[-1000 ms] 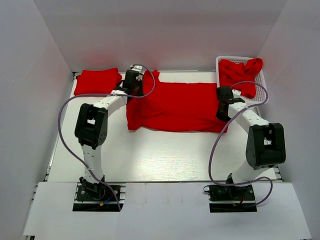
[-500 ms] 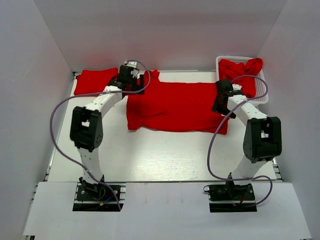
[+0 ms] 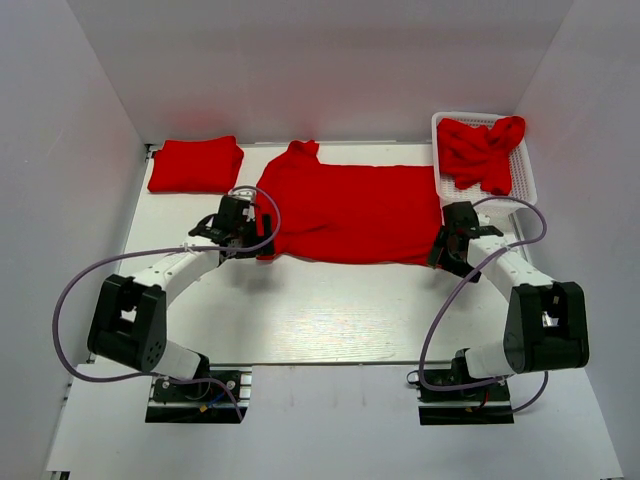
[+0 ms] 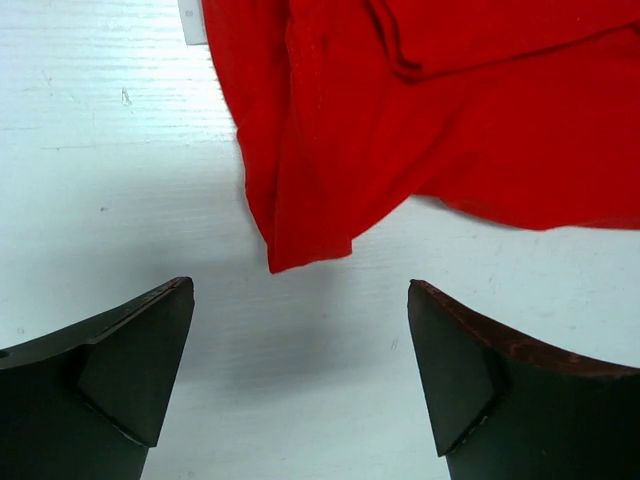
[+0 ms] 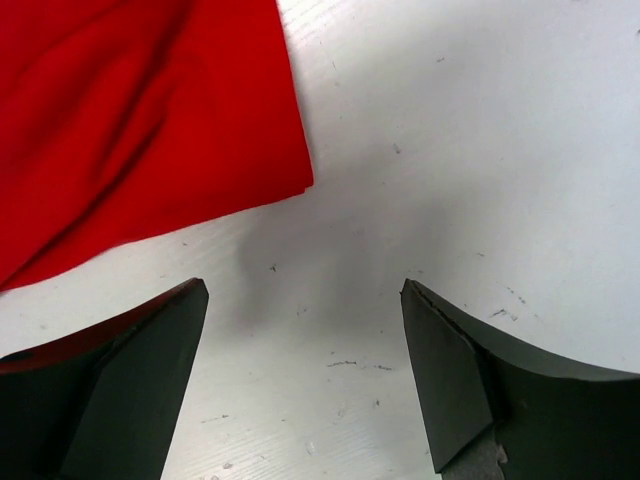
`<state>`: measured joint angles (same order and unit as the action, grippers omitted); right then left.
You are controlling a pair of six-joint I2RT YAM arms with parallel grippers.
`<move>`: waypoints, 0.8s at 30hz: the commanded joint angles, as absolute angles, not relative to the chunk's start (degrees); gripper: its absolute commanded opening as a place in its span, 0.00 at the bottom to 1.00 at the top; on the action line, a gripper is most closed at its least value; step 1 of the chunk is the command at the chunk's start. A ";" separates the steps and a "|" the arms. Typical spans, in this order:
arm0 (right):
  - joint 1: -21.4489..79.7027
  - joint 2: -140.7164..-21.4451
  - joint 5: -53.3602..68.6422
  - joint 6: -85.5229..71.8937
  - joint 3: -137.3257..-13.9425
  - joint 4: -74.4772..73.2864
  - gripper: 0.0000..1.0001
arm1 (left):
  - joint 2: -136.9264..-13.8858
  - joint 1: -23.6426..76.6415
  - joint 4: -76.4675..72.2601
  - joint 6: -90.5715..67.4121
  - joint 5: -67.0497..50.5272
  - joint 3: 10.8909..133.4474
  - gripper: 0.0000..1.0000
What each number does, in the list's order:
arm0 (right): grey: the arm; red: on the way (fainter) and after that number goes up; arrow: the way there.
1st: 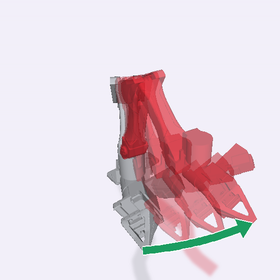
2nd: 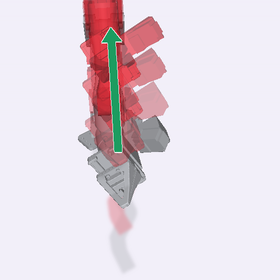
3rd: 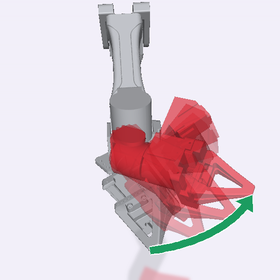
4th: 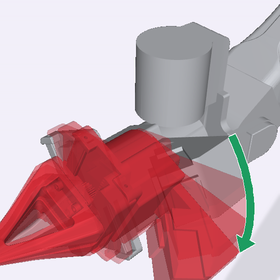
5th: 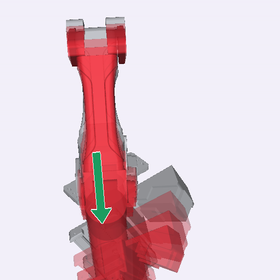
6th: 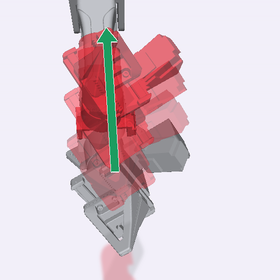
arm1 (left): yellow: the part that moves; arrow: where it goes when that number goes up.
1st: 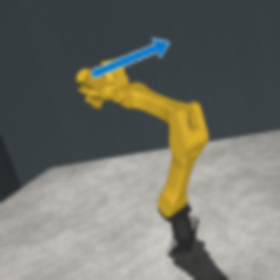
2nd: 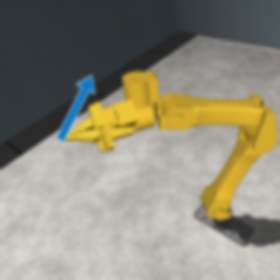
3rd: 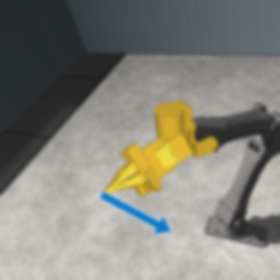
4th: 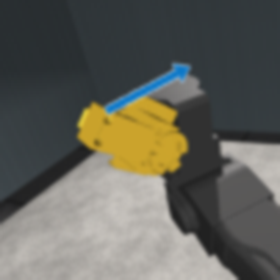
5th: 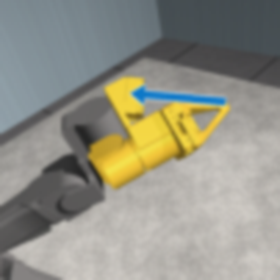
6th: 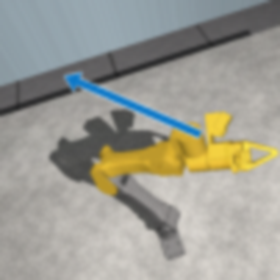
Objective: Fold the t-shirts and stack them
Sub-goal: Fold the flattened tshirt in 1/3 of the way
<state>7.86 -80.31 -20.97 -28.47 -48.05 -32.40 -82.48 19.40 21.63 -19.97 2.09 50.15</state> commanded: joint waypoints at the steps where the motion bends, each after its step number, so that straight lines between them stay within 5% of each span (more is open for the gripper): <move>1: 6.77 -80.14 -18.72 -29.09 -47.02 -27.34 0.83 | -83.14 19.42 18.46 -21.27 0.79 50.19 0.97; 12: 4.13 -83.58 -16.09 -29.53 -45.88 -23.82 0.76 | -88.42 19.42 14.68 -19.60 -0.78 48.96 0.60; 24: 2.02 -87.80 -11.51 -29.00 -46.23 -18.38 0.68 | -91.14 18.37 14.59 -19.08 0.53 48.43 0.04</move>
